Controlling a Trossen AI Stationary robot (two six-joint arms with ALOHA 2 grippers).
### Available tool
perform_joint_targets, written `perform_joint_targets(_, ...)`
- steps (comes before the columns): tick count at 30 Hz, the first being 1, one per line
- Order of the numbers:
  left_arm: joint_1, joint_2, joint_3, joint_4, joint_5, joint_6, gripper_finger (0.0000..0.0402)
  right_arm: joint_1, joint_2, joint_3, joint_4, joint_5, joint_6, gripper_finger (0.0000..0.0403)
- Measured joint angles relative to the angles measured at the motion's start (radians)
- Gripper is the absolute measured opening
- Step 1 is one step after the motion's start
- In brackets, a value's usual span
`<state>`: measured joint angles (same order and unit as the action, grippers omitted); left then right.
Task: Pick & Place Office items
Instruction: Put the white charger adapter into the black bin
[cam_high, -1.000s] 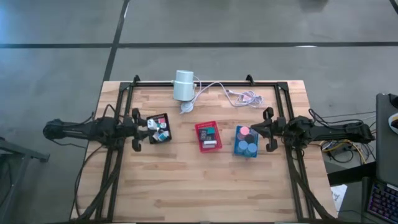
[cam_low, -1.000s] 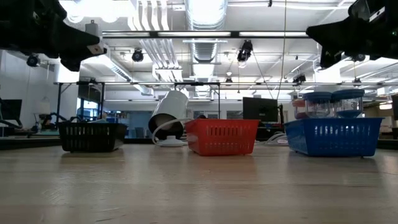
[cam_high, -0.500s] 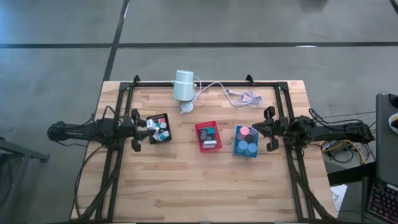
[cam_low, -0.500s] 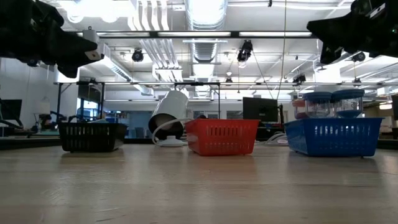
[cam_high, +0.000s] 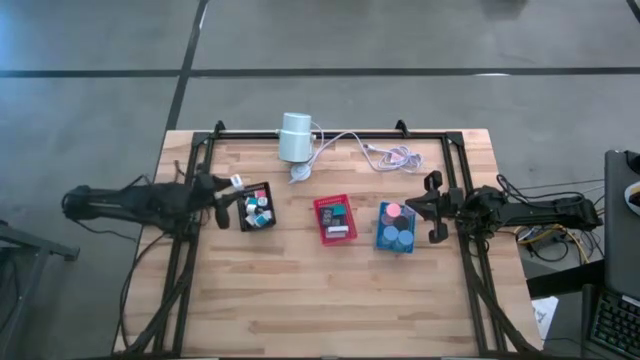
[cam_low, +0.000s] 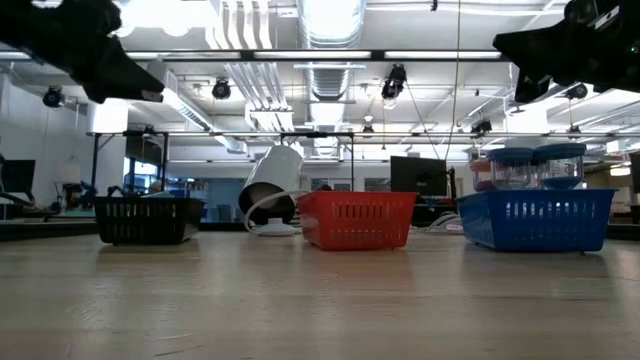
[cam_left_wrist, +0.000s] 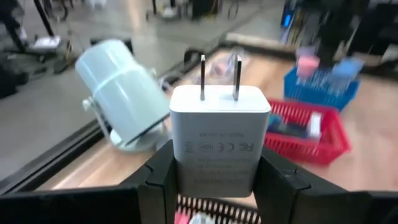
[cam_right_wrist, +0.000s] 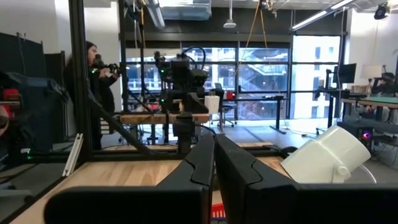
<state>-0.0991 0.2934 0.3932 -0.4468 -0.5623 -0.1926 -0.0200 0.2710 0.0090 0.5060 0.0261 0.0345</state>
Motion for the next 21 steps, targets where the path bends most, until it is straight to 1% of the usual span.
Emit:
perform_joint_targets(3, 0.001, 0.158, 0.070, -0.046, 0.001, -0.031, 0.0140, 0.000, 0.000, 0.000, 0.000, 0.000, -0.006, 0.0012)
perform_joint_targets(6, 0.013, 0.321, 0.112, -0.069, 0.001, -0.055, 0.0140, 0.000, 0.002, 0.000, 0.000, 0.000, -0.007, 0.0012)
perform_joint_targets(10, 0.059, 0.506, 0.138, -0.078, 0.006, -0.059, 0.0140, 0.000, 0.010, 0.000, -0.002, 0.000, -0.008, 0.0012)
perform_joint_targets(11, 0.078, 0.544, 0.138, -0.078, 0.021, -0.058, 0.0140, 0.000, 0.014, 0.000, -0.002, 0.000, -0.008, 0.0012)
perform_joint_targets(16, 0.192, 0.688, 0.141, -0.078, 0.137, -0.052, 0.0140, 0.000, 0.035, 0.000, -0.002, 0.000, -0.008, 0.0012)
perform_joint_targets(21, 0.286, 0.752, 0.141, -0.074, 0.212, -0.045, 0.0140, 0.000, 0.040, 0.000, -0.001, 0.000, -0.008, 0.0012)
